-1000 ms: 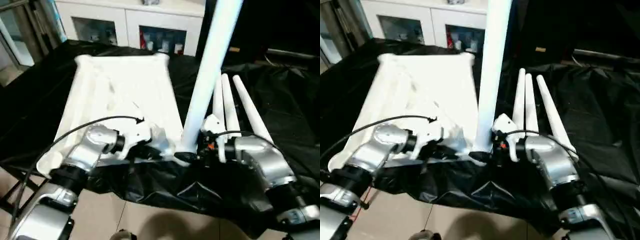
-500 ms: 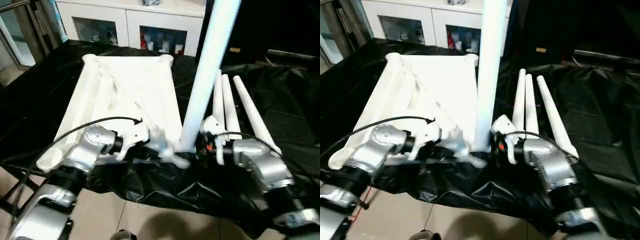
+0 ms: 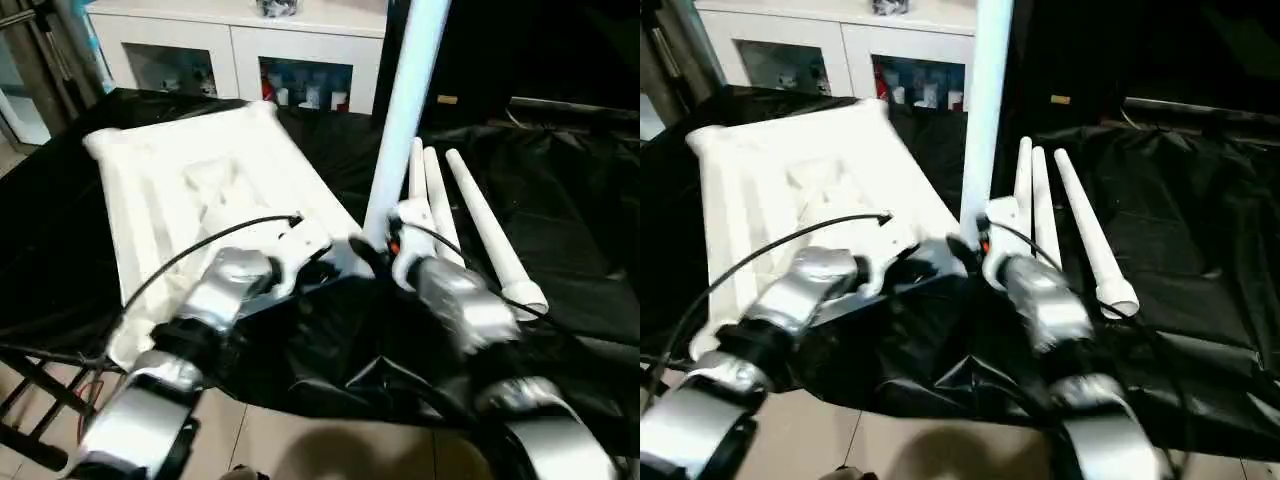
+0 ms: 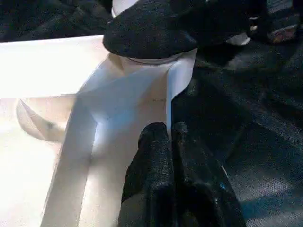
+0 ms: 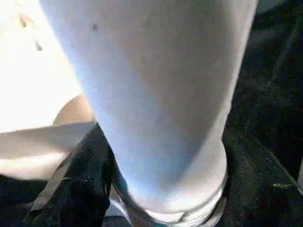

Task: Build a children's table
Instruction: Rotate leg to tighten

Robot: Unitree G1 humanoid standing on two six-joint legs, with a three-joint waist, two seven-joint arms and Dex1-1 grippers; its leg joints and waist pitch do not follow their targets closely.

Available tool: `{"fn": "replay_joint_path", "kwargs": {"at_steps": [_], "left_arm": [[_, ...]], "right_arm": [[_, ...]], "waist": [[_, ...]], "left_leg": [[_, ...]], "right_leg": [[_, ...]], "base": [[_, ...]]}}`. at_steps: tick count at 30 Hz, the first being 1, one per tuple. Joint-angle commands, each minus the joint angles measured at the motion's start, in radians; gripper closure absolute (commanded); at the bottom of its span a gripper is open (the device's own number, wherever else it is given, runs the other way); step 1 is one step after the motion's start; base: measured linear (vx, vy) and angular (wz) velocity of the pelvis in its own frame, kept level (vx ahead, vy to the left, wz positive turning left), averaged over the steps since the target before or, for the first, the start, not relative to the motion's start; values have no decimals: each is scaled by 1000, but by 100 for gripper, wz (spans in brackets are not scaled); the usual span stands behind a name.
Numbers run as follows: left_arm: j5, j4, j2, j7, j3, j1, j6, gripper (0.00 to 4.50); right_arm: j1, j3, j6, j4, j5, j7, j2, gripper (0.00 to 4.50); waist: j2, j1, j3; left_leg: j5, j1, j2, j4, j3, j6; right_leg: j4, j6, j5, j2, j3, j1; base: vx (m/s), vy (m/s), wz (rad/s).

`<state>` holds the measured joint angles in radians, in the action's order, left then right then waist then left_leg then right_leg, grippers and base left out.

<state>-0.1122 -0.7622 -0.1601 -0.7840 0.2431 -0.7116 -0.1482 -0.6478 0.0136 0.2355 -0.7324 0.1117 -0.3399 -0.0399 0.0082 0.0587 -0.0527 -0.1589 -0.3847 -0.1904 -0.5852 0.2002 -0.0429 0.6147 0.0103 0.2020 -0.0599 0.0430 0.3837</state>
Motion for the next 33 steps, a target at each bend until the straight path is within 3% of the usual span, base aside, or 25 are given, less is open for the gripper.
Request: {"fn": "replay_joint_path", "kwargs": {"at_steps": [1,3,6,10,15,18,26,27,33], "left_arm": [[40,52,70,5,3,-36,35,450],[46,69,59,-29,12,-24,44,450],[53,87,34,-90,22,-7,61,450],[57,95,19,-120,25,-1,63,450],[70,108,-25,-212,27,12,91,450],[100,128,-70,-326,24,26,112,450],[113,169,-131,-439,37,51,101,450],[117,180,-143,-467,41,60,98,450],[123,199,-164,-515,50,76,92,450]], "right_arm": [[17,-64,35,-55,5,-53,75,103],[18,-67,30,-43,9,-87,66,100],[26,-89,13,-17,-6,-154,37,61],[36,-108,8,11,-10,-207,12,56],[76,-159,-2,108,-1,-400,-83,56],[123,-184,11,224,31,-584,-190,56],[147,-185,39,294,65,-705,-280,56],[155,-188,47,311,70,-730,-295,81],[176,-202,73,351,73,-772,-311,117]], "waist": [[1,0,65],[1,0,65],[1,0,65],[0,2,67],[-1,8,68],[-2,18,68],[-2,31,67],[-4,32,67],[-5,35,66]], "left_leg": [[-234,27,-44,67,-27,-2],[-235,27,-45,68,-26,1],[-239,27,-45,68,-26,4],[-213,25,-46,66,-26,15],[-198,25,-49,65,-25,33],[-185,23,-50,63,-22,50],[-199,25,-54,62,-21,43],[-201,27,-54,62,-20,42],[-189,25,-53,63,-21,39]], "right_leg": [[-78,218,153,-85,-43,-31],[-78,218,150,-85,-43,-31],[-78,218,152,-86,-44,-32],[-73,231,103,-85,-42,-36],[-71,236,67,-85,-41,-38],[-66,243,45,-83,-40,-39],[-68,243,95,-84,-40,-32],[-69,245,100,-84,-40,-31],[-66,242,93,-85,-40,-32]], "base": [[0,0,0],[0,0,0],[0,0,0],[0,0,0],[0,0,0],[0,0,0],[0,0,0],[0,0,0],[0,0,0]]}}
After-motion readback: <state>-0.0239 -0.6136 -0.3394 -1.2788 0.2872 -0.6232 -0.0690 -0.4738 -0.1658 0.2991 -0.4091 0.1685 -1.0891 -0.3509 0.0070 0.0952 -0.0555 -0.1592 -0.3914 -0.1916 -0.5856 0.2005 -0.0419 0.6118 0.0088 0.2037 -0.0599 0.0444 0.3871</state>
